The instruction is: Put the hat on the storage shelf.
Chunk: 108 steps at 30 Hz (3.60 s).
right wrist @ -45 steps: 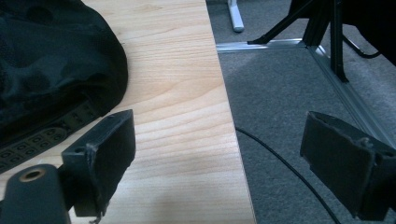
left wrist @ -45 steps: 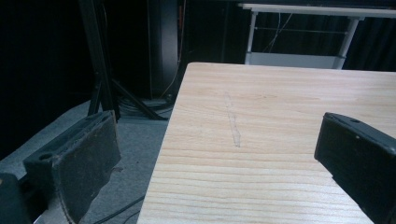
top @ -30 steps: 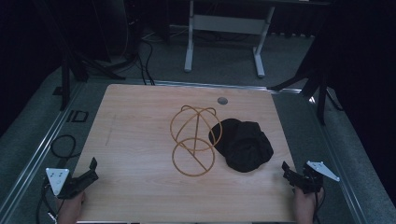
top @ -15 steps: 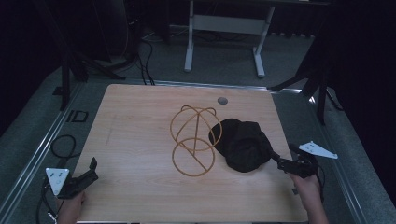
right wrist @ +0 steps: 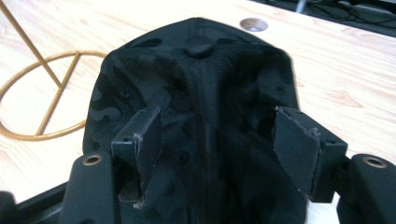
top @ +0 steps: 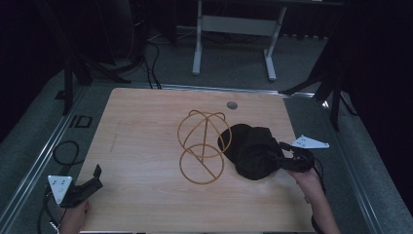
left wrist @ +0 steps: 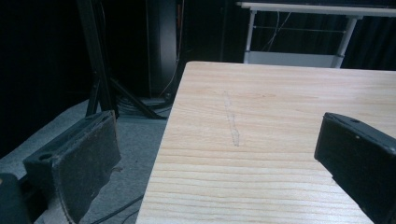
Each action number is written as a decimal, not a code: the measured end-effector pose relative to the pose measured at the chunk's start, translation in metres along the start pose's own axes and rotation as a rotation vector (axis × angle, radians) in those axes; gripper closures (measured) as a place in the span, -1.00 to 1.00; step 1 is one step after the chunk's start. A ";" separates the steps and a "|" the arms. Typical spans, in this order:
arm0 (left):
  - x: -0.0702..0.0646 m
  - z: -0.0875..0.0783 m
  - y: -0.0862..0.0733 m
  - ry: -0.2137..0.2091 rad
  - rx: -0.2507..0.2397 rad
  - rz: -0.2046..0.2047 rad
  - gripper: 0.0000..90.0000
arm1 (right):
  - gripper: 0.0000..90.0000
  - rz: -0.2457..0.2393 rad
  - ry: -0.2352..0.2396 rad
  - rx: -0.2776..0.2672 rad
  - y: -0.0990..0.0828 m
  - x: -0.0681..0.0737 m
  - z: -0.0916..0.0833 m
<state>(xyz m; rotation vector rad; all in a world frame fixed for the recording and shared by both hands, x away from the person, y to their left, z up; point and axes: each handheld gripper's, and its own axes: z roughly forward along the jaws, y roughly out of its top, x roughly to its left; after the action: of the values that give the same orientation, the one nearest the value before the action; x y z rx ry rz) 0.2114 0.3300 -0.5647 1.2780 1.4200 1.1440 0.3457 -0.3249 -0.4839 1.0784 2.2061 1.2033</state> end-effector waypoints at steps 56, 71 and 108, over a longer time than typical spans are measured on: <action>0.000 0.001 0.000 0.001 0.008 0.002 -0.99 | 0.95 -0.010 -0.041 -0.109 0.075 0.000 -0.051; 0.000 0.001 0.000 0.002 0.009 0.002 -0.99 | 0.95 -0.039 -0.060 -0.189 0.124 0.008 -0.086; 0.000 0.000 0.000 0.001 0.007 0.002 -0.99 | 0.94 -0.145 0.111 -0.265 0.199 0.086 -0.073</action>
<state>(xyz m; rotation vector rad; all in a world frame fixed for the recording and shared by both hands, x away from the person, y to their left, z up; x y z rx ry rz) 0.2118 0.3304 -0.5646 1.2840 1.4246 1.1416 0.3314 -0.2302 -0.2758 0.7498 2.0882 1.4698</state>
